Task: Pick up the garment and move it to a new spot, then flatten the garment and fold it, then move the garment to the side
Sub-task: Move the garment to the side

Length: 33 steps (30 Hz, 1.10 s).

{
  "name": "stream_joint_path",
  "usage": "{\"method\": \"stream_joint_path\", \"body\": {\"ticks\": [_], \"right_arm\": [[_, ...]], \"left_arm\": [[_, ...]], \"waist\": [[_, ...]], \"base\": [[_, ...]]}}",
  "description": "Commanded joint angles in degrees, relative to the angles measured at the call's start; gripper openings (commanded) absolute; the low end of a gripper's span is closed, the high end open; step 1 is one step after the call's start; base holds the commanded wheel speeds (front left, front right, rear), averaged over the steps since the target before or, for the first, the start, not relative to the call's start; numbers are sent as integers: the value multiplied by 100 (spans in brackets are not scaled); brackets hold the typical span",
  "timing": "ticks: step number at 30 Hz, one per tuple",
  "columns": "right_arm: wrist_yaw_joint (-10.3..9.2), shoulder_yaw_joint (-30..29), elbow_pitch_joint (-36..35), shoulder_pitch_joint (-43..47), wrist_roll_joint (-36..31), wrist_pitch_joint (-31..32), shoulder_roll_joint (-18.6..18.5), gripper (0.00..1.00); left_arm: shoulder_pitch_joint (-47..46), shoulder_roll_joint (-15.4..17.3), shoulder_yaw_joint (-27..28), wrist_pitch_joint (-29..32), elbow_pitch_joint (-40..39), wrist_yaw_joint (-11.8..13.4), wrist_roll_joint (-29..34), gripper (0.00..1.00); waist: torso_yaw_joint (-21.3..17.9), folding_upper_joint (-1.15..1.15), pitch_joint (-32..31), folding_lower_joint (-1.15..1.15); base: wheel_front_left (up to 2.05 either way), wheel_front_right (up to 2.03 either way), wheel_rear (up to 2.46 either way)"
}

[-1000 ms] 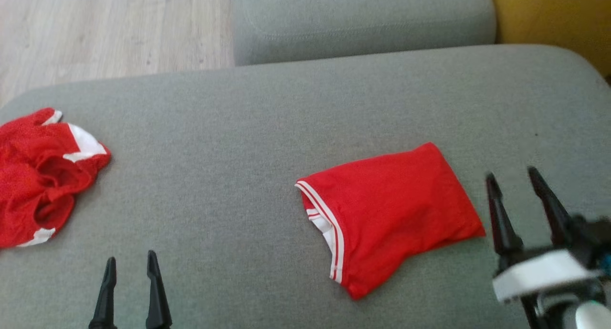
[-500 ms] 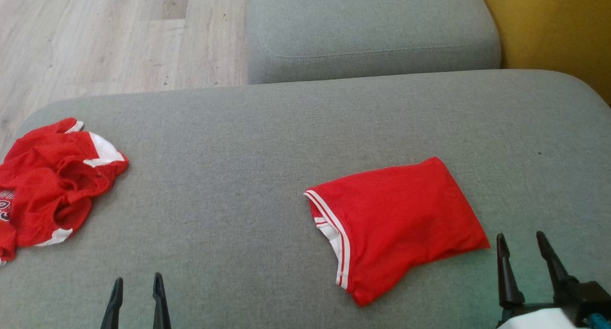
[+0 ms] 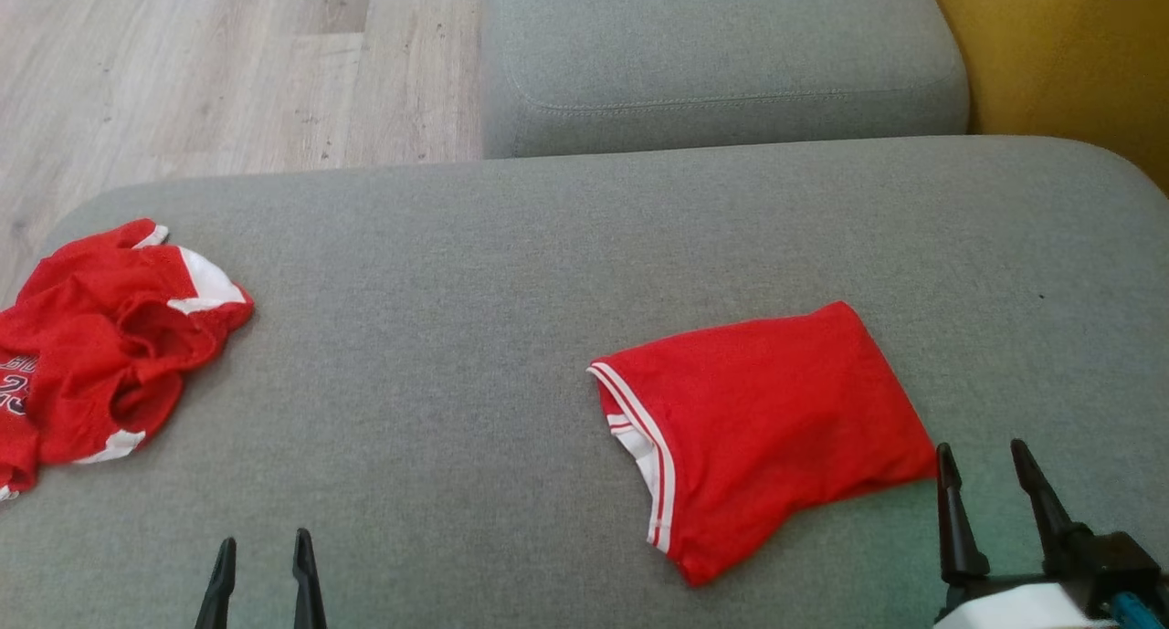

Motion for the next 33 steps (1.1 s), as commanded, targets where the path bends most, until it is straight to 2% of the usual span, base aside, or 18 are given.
{"method": "stream_joint_path", "body": {"ticks": [1,3,5,10,13,16,23,28,29,30,33], "right_arm": [[43,194,-153,-273,108,-78,-46,100],[43,346,-90,-439,352,-46,-67,100],[43,407,-40,-755,664,272,-154,100],[43,371,208,-1958,1501,1784,-476,100],[43,460,736,-2605,1704,2700,-637,100],[43,654,1323,-3003,1971,3332,-799,100],[43,1138,2263,-3274,2022,3755,-1183,100],[43,1384,2782,-3407,2243,4087,-1139,100],[43,1413,2832,-3444,2362,4130,-1109,73],[43,1404,2865,-3494,2446,4107,-1112,0],[43,1299,2932,-3725,2559,3870,-1105,0]], "left_arm": [[-155,-27,175,-55,-176,17,5,100],[-162,-27,174,-55,-192,37,-8,100],[-168,-27,152,-55,-204,41,-28,100],[-248,-27,112,-55,-235,25,-5,100],[-371,-27,43,-55,-227,-12,41,100],[-488,-27,-33,-55,-187,-43,70,100],[-561,-27,-95,-55,-168,27,74,100],[-568,-27,-139,-55,-200,63,68,100],[-589,-27,-153,-55,-200,66,69,100],[-616,-27,-170,-55,-204,71,72,100],[-687,-27,-178,-55,-238,83,78,100]], "waist": [[-2,0,12,0],[-18,0,43,0],[-42,0,87,0],[-91,0,288,0],[-44,0,463,0],[68,0,541,0],[287,0,639,0],[328,0,713,0],[321,0,740,0],[308,0,768,0],[176,0,876,0]], "base": [[0,0,0],[0,0,0],[0,0,0],[0,0,0],[0,0,0],[0,0,0],[0,0,0],[0,0,0],[0,0,0],[0,0,0],[0,0,0]]}}
